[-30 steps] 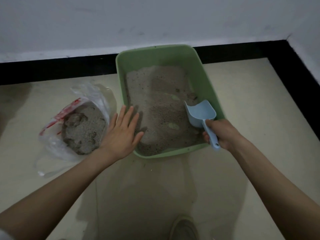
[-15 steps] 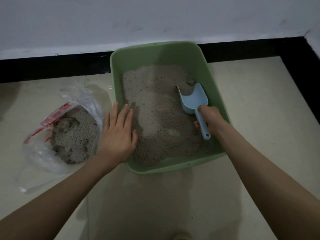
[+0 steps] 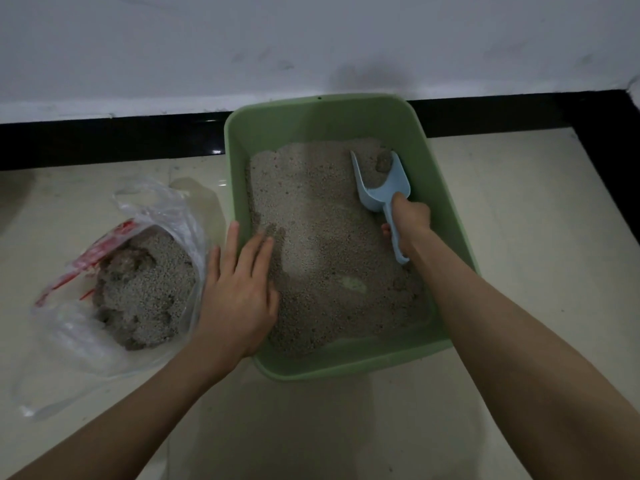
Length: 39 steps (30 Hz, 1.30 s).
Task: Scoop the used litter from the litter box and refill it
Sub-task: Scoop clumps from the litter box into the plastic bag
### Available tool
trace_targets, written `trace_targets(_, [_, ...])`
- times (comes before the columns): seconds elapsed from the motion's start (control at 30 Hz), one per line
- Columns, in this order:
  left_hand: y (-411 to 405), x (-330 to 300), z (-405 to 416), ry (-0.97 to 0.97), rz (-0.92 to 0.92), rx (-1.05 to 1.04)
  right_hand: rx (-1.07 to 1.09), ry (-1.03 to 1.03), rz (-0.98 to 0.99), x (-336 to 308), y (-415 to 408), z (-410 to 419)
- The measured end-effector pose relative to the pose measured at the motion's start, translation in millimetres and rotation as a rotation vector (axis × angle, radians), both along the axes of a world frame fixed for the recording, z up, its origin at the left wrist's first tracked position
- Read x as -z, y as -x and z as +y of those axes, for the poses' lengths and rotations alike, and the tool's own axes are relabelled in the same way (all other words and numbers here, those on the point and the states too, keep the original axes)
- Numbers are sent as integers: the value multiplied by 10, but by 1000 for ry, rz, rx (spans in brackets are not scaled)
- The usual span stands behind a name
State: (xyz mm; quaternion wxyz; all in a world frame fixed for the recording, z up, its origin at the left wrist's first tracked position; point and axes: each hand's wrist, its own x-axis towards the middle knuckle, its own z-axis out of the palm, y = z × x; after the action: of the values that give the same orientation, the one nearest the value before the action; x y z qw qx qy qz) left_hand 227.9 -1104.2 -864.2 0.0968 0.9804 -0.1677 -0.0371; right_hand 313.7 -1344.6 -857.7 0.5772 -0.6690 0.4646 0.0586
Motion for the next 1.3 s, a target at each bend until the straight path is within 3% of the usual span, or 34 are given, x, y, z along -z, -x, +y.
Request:
trace_targets(0.43, [-12, 26, 10, 25, 1, -10, -3, 81, -105, 31, 457, -16])
trace_targets(0.77, [0, 7, 21, 15, 20, -14, -208, 269, -174, -59, 623, -23])
trace_targets(0.9, [-6, 3, 14, 10, 30, -14, -143, 272, -111, -157, 670, -48])
trace_targets(1.3, [8, 8, -15, 8, 3, -22, -291, 255, 184, -187, 775, -118])
